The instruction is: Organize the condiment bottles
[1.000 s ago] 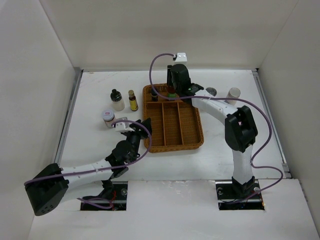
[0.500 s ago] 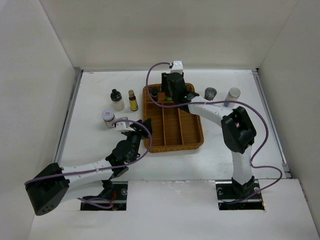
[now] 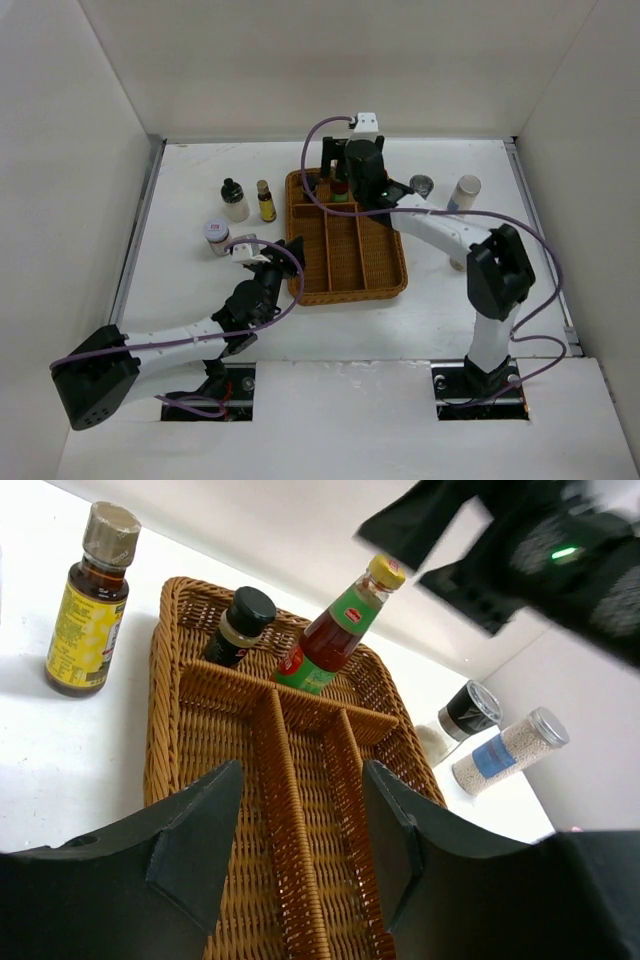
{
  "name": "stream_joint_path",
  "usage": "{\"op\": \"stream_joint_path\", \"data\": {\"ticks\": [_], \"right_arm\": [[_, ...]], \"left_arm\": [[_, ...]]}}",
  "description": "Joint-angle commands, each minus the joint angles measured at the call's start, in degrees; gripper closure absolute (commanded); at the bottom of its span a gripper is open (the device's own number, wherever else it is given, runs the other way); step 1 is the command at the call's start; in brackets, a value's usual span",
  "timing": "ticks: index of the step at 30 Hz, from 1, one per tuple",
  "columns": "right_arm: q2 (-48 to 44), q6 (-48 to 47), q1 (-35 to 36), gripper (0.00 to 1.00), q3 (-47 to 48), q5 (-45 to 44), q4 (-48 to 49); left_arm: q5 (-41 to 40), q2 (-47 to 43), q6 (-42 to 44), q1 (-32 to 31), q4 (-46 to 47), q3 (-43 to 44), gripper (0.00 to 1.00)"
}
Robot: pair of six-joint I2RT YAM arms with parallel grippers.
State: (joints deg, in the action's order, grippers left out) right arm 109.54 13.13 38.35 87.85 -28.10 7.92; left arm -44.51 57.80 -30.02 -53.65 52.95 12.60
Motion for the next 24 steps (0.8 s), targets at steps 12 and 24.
{"op": "stream_joint_path", "data": {"ticks": [12,24], "right_arm": [[-27.4,6.2,-11.2,0.19,-30.2,-3.0,2.2],[-17.4,6.5,-18.9,0.00,-25.2,-0.7,-2.1]], "left_arm": [[1.9,2.3,-0.4,1.5,1.5,1.5,0.51],[3.2,3.2,-0.3,2.1,1.5,1.8,0.50]]}}
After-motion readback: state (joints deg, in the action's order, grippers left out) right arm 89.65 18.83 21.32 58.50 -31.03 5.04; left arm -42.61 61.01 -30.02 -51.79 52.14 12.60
